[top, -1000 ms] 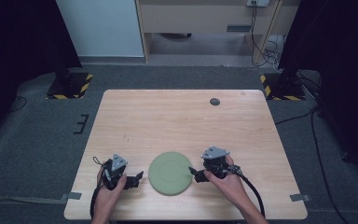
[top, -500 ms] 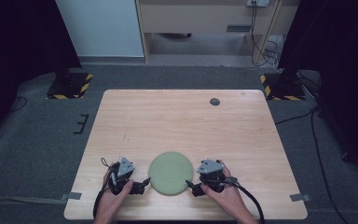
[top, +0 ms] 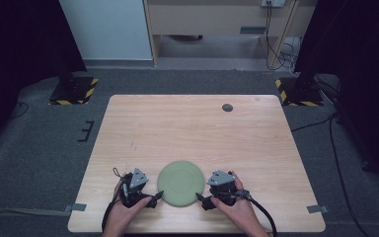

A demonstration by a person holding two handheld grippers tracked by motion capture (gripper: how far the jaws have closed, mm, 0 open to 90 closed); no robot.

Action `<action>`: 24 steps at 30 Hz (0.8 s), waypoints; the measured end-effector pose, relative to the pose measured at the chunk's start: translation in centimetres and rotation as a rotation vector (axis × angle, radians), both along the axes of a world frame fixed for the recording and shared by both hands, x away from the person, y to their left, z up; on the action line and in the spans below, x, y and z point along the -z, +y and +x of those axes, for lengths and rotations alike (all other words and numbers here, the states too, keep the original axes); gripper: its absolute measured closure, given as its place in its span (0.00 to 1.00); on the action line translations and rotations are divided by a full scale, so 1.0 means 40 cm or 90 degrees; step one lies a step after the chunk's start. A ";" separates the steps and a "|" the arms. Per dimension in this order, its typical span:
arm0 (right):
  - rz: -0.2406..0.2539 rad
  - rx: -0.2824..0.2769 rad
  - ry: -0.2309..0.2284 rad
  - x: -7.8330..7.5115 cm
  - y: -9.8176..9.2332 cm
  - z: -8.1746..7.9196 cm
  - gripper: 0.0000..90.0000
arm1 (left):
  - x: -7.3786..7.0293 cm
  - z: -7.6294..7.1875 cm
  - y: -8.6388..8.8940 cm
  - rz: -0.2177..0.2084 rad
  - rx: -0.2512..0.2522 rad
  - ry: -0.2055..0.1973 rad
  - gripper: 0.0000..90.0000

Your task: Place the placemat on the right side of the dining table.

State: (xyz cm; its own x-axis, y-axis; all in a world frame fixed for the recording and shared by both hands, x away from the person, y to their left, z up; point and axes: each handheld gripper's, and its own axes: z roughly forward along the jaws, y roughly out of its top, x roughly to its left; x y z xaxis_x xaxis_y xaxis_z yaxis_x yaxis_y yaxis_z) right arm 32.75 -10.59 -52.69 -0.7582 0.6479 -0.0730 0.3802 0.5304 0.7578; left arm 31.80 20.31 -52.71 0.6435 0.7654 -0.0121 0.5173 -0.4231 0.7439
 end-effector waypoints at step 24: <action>-0.004 0.050 -0.008 0.003 -0.002 0.018 0.03 | -0.001 0.009 -0.018 0.012 -0.037 -0.014 0.03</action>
State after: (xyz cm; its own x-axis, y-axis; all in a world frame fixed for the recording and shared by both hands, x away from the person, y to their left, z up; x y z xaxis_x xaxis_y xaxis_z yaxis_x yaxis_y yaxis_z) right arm 33.46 -10.69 -52.80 -0.7044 0.7045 -0.0866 0.4106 0.5039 0.7599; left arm 32.17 19.59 -52.66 0.5984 0.8011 0.0165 0.5251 -0.4076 0.7471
